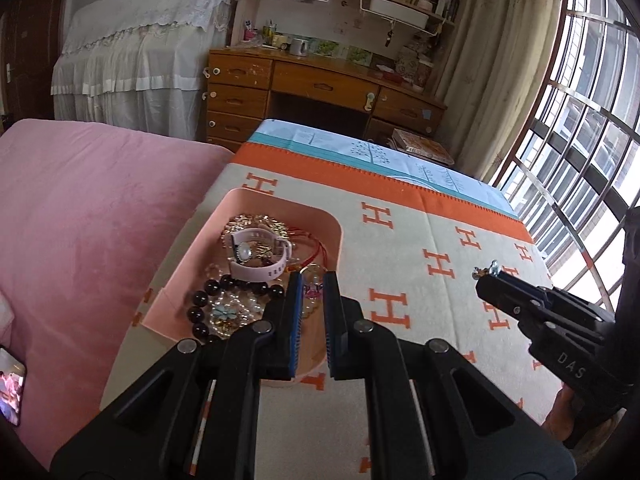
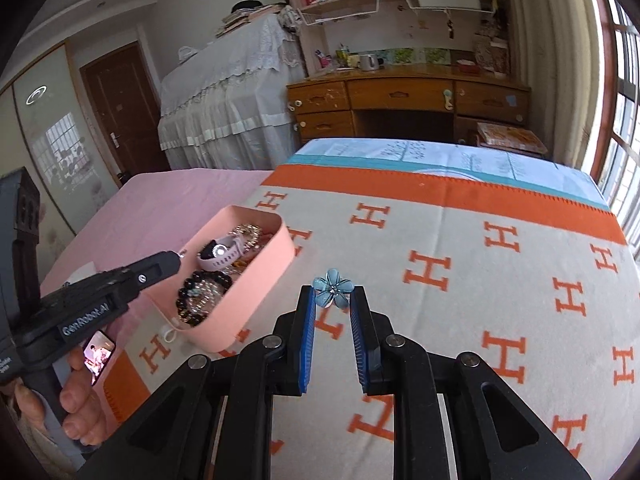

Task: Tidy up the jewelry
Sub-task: 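Carry the pink ring into the pink box while the right drops the flower ring in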

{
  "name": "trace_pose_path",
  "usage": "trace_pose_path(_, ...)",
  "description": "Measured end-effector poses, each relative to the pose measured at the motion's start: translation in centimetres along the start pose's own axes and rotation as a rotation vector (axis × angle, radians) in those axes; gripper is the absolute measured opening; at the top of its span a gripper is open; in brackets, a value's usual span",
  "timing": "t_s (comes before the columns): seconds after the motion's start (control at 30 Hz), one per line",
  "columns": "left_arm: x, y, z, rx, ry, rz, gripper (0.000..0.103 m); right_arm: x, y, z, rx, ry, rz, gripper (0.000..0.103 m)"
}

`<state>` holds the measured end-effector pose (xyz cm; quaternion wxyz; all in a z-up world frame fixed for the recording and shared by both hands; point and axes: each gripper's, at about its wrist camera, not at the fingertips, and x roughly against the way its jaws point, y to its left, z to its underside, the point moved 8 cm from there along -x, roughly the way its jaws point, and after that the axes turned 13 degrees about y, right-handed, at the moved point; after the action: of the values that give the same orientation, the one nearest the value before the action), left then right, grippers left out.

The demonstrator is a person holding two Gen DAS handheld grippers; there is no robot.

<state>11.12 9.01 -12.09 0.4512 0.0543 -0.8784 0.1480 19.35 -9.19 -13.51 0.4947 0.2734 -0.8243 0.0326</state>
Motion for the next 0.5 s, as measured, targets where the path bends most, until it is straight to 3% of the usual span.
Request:
trace_pose_path(0.13,-0.1,2.3,0.0,0.037,0.004,-0.054,0.007,-0.3,4.4,-2.6,0.047,0.018,-0.078,0.017)
trace_pose_path(0.33,-1.0,4.0,0.7,0.075,0.04,-0.059,0.008,-3.1,10.7,-5.1,0.122,0.089,-0.14,0.017)
trace_pose_path(0.5,-1.6,4.7,1.2,0.074,0.06,-0.062,0.008,-6.5,13.5,-5.5,0.141,0.161,-0.165,0.017)
